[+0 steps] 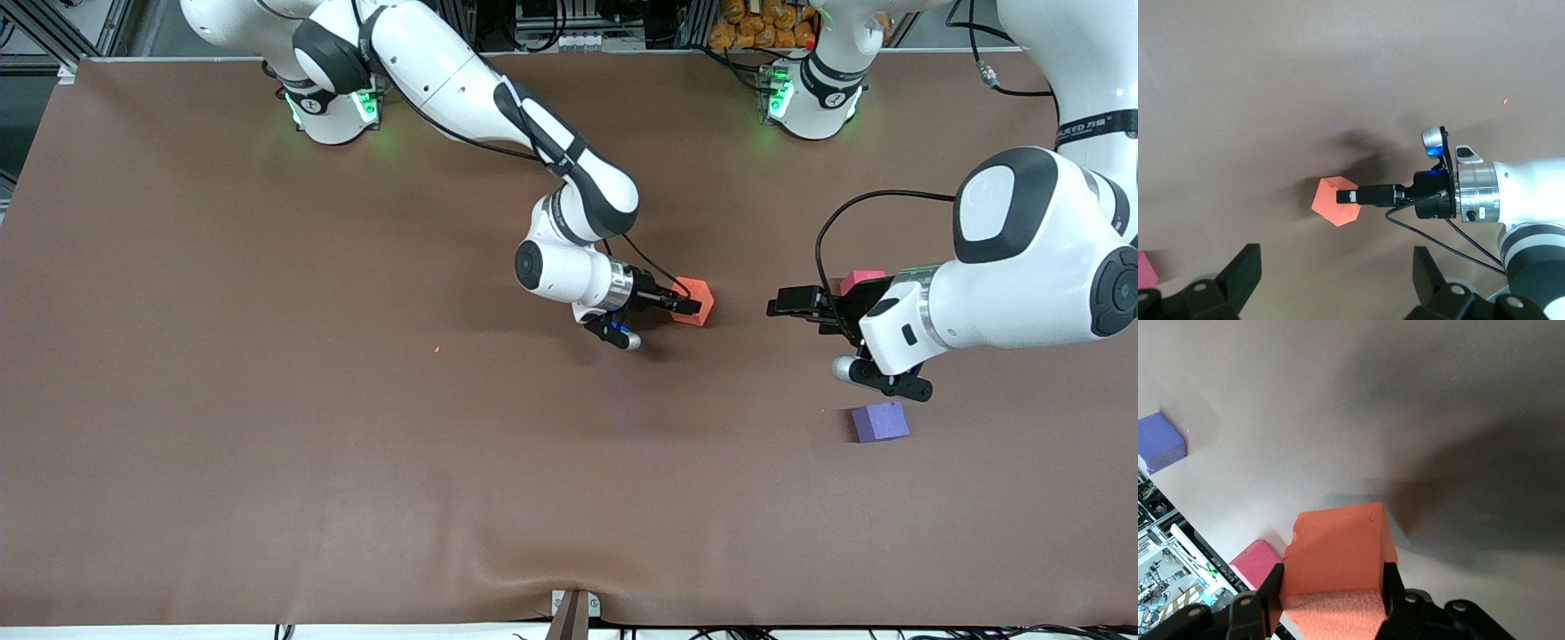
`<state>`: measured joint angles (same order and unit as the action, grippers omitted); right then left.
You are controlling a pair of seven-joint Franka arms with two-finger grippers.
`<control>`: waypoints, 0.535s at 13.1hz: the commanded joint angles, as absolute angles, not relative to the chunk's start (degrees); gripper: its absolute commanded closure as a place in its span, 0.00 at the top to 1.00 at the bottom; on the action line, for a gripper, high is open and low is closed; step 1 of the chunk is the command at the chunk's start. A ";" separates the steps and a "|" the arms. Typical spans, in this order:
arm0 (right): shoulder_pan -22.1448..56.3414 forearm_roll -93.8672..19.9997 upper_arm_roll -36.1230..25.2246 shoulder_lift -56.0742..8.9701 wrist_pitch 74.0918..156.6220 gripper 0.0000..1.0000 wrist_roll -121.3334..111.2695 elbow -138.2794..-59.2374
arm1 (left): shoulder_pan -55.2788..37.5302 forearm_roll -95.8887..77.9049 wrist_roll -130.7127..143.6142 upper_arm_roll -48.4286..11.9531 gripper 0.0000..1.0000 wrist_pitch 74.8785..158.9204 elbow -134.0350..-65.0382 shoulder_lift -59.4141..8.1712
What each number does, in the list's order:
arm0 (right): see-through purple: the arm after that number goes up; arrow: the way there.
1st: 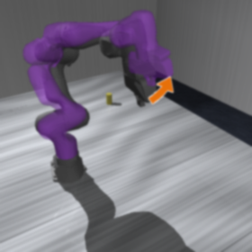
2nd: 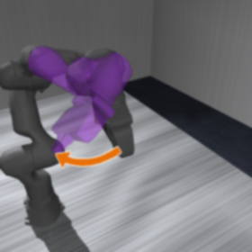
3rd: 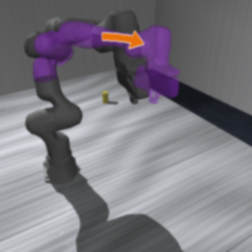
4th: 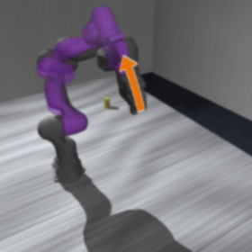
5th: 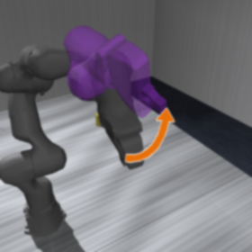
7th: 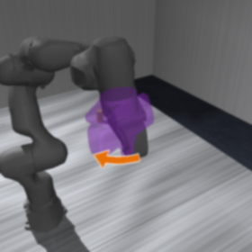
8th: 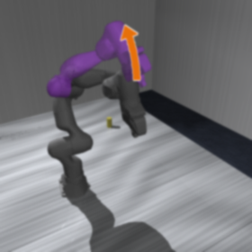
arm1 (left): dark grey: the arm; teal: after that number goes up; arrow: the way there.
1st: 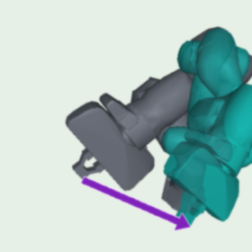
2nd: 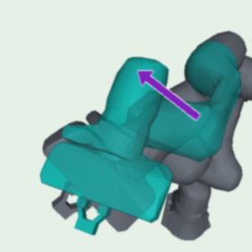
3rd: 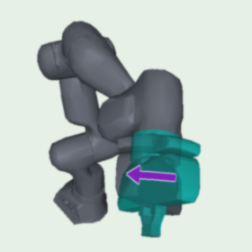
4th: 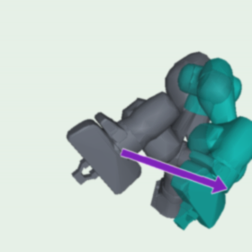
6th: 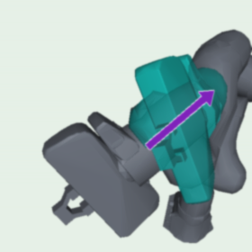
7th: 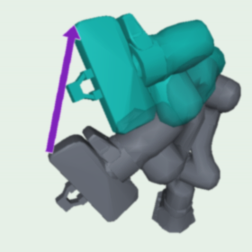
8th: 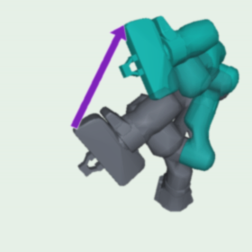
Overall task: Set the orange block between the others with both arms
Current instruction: 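Move the held orange cube toward the left gripper, then grasp the orange cube with the left gripper while the right gripper opens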
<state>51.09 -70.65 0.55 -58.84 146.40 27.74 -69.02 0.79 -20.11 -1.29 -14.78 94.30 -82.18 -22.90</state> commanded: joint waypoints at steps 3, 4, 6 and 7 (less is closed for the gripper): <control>52.12 -72.77 -1.14 -62.31 146.95 0.63 27.95 -63.46 | 1.23 -20.21 -2.20 -14.77 1.00 94.31 -81.39 -22.94; 52.12 -72.77 -1.14 -62.23 146.95 0.63 27.86 -63.46 | 1.23 -20.21 -2.20 -14.68 1.00 94.31 -81.39 -22.94; 52.12 -72.77 -1.23 -62.23 146.95 0.72 27.69 -63.46 | 0.71 -20.13 -2.02 -14.59 1.00 94.31 -81.39 -23.20; 52.21 -72.77 -1.32 -62.23 146.95 0.79 27.34 -63.46 | 0.53 -20.13 -2.02 -14.59 1.00 94.39 -81.47 -23.38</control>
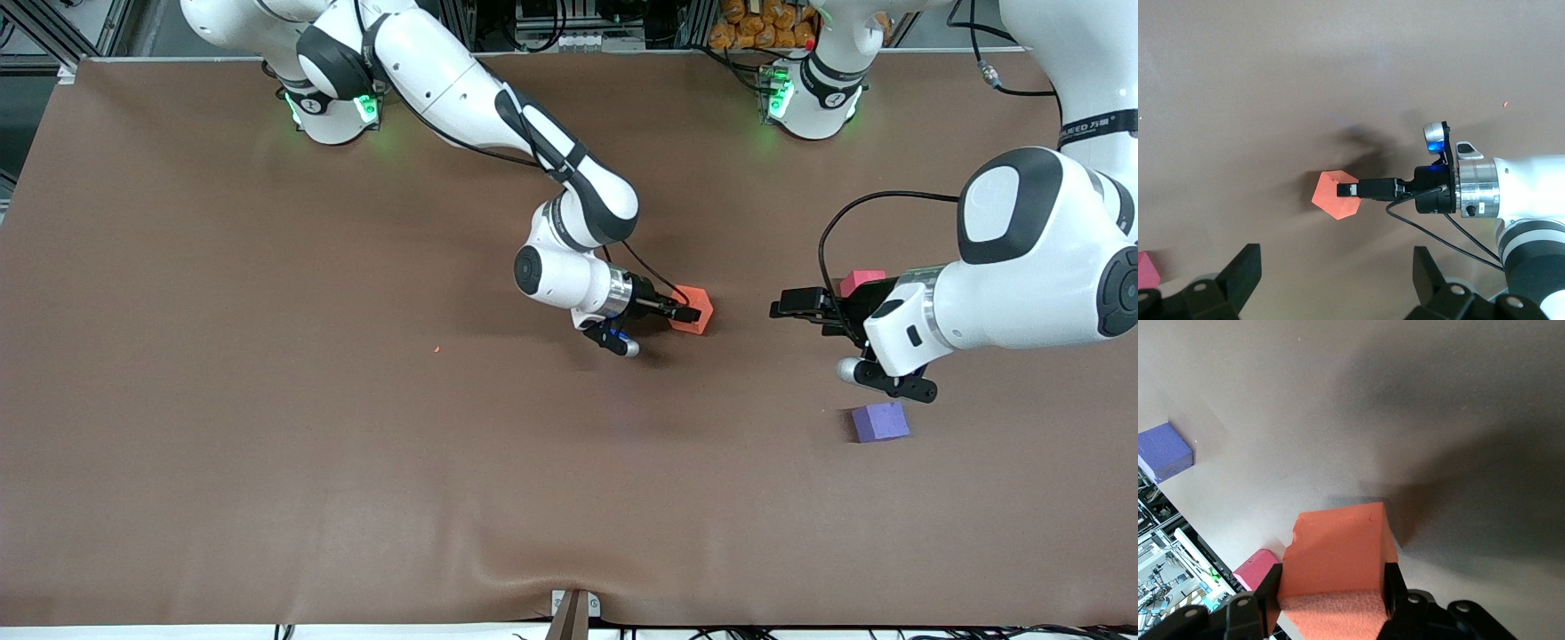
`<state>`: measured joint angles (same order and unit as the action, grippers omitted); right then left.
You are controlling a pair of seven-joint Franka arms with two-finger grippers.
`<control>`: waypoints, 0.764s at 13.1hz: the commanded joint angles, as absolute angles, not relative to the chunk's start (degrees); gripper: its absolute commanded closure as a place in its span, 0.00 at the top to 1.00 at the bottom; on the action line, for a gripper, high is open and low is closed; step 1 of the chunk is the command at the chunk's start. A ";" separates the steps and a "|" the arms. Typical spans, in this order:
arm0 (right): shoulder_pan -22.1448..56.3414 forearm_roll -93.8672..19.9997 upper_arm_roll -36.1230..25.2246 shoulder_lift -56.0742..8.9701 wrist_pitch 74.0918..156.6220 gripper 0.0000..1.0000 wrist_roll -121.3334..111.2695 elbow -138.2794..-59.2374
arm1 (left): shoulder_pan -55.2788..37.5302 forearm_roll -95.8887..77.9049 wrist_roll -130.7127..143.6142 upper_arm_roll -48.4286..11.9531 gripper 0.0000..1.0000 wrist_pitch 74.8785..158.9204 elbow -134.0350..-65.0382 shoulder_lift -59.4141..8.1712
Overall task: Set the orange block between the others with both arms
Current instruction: 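Grasp the orange cube with the left gripper while the right gripper opens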
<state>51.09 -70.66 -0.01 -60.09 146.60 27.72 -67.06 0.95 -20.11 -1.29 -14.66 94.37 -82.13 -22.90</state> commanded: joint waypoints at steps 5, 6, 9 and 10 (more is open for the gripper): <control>53.09 -72.33 -3.34 -61.70 146.95 1.00 26.46 -64.25 | -0.26 -16.17 -1.50 -14.77 1.00 95.18 -81.47 -23.55; 52.91 -72.25 -3.43 -61.26 146.95 1.00 25.59 -64.51 | -0.18 -16.08 -1.58 -14.68 1.00 95.27 -81.47 -23.55; 50.99 -71.02 -4.48 -57.15 146.87 1.00 23.13 -69.23 | -0.26 -13.12 -1.23 -14.50 1.00 96.15 -81.56 -23.91; 49.58 -70.58 -4.48 -55.65 146.52 1.00 21.20 -71.87 | -1.05 -10.22 -1.14 -14.76 1.00 97.28 -81.82 -23.99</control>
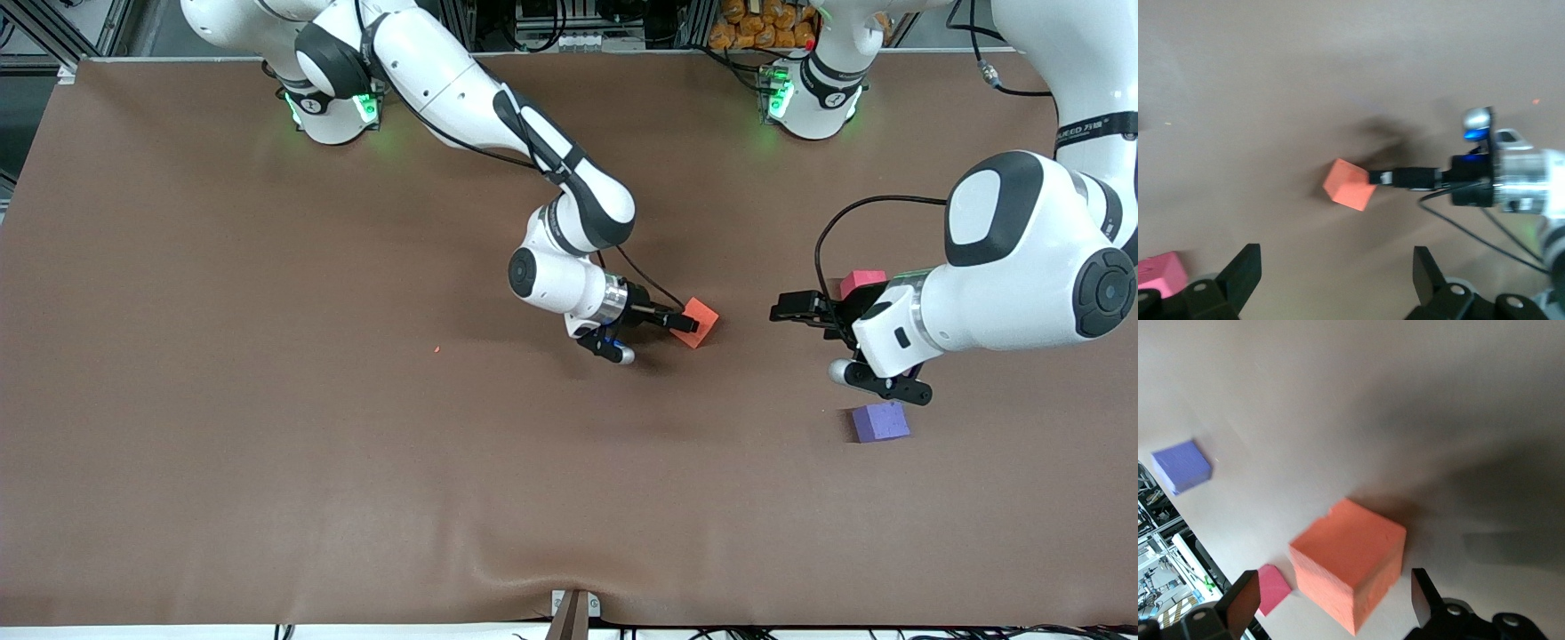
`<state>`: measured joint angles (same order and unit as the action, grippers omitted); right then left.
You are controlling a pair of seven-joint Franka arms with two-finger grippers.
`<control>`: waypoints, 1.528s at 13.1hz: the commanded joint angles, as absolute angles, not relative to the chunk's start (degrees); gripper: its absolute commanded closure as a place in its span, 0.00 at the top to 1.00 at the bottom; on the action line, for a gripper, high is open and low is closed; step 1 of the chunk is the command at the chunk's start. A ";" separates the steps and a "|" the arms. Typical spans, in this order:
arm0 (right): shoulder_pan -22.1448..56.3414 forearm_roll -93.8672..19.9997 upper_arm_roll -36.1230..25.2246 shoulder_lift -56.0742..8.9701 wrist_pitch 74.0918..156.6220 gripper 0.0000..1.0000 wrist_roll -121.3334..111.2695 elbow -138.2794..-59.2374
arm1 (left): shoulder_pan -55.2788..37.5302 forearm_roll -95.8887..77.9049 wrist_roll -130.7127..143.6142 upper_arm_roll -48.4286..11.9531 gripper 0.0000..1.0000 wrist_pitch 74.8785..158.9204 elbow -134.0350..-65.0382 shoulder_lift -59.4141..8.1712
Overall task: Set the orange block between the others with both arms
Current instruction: 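Grasp the orange cube with the left gripper while the right gripper opens, then carry the cube with the left gripper while the right gripper withdraws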
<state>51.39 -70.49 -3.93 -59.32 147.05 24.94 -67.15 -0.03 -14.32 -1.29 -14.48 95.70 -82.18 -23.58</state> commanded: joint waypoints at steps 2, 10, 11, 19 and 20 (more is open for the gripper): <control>47.21 -70.40 -4.48 -53.36 146.16 1.00 19.60 -75.92 | -4.29 -5.82 -1.06 -14.68 1.00 100.09 -83.49 -24.17; 30.00 -39.69 -4.48 -48.35 124.94 1.00 19.60 -78.31 | -9.93 -3.78 7.91 -14.94 1.00 117.68 -94.03 -25.49; 27.36 -33.98 -4.40 -46.95 121.59 1.00 19.51 -78.31 | -10.37 -3.17 7.91 -14.85 1.00 117.69 -94.22 -25.49; 11.71 -19.52 -4.22 -34.73 104.60 1.00 8.02 -81.11 | -20.28 5.01 14.91 -14.94 1.00 118.21 -97.38 -27.32; 9.34 -17.51 -4.22 -33.24 104.50 1.00 5.74 -82.43 | -20.91 5.01 17.46 -15.03 1.00 119.69 -97.47 -28.29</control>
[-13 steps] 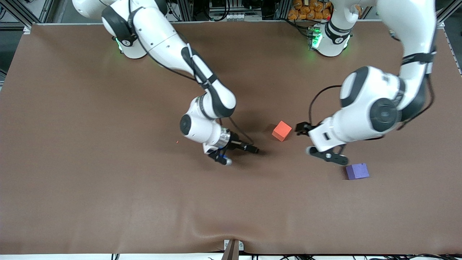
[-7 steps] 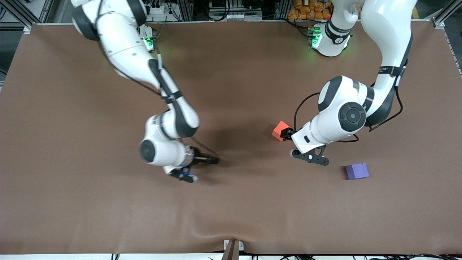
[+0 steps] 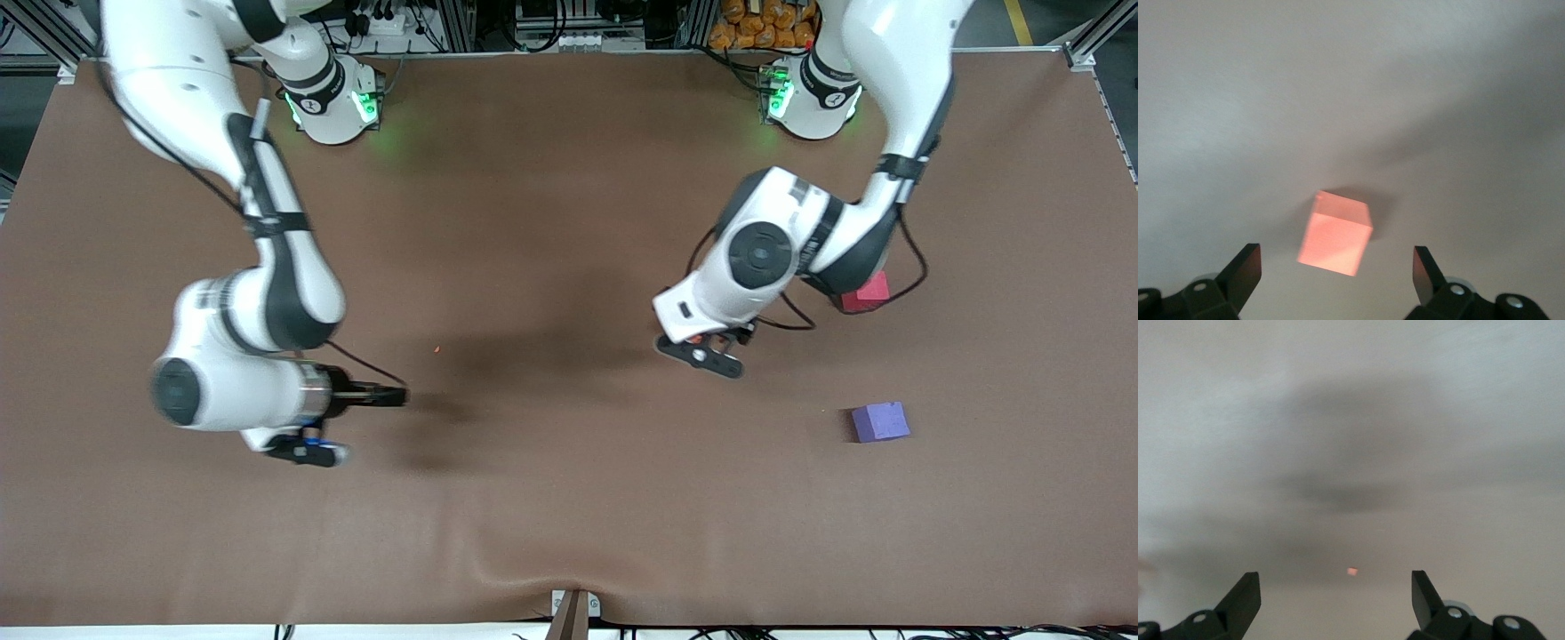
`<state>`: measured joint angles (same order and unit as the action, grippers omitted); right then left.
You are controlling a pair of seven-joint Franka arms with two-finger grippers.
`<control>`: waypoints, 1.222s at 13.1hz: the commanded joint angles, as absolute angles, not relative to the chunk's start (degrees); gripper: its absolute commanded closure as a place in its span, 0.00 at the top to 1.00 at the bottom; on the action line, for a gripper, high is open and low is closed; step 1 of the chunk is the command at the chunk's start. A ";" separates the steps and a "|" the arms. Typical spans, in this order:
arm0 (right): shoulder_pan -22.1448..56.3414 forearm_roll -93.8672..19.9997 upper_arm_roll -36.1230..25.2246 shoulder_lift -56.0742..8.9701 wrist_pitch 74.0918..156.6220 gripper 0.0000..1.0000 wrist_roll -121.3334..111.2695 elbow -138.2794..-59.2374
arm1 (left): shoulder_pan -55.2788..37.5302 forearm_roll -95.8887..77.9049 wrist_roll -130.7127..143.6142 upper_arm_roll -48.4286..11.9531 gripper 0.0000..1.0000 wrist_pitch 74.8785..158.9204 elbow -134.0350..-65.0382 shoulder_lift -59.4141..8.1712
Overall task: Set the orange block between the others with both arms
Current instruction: 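Carry the cube with the left gripper while the right gripper withdraws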
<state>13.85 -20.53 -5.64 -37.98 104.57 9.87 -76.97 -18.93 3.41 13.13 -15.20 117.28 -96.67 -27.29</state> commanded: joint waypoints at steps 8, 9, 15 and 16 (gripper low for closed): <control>-2.63 -6.25 -4.13 -27.17 104.59 1.00 -6.77 -86.30 | -22.68 5.10 22.32 -15.29 1.00 134.82 -109.33 -28.04; -2.81 -5.37 -4.13 -25.33 104.50 1.00 -6.94 -86.40 | -22.41 5.10 22.24 -15.29 1.00 134.82 -109.42 -27.86; -6.76 -5.10 -4.04 -13.46 104.41 1.00 -11.06 -88.85 | -22.06 10.41 20.22 -15.20 1.00 134.38 -109.60 -26.72; -7.12 -4.84 -4.04 -11.53 104.41 1.00 -11.34 -89.81 | -21.71 13.68 20.21 -15.29 1.00 134.56 -109.60 -26.81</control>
<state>-5.20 -6.29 -5.55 -16.59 103.61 -9.62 -85.25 -22.22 8.45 20.17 -15.15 134.18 -108.07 -28.29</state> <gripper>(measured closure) 0.000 0.000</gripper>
